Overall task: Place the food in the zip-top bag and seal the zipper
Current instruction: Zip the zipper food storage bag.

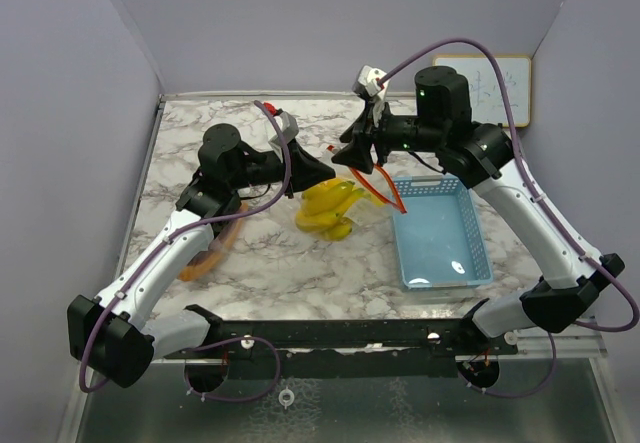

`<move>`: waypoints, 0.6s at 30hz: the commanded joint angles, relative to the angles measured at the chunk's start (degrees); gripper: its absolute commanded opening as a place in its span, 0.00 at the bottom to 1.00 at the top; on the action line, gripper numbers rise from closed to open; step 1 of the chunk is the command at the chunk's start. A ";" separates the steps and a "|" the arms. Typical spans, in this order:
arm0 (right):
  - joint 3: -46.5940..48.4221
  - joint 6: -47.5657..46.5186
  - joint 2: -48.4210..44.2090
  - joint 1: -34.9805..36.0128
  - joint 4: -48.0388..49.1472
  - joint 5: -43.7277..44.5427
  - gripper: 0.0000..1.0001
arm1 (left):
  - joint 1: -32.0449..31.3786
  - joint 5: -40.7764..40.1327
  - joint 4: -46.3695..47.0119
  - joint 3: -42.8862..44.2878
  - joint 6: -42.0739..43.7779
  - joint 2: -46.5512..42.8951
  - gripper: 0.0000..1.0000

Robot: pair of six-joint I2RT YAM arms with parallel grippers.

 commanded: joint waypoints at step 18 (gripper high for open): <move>0.98 1.78 2.39 -1.52 1.07 -6.84 0.03 | 0.20 0.31 4.10 1.03 -0.40 -0.99 0.00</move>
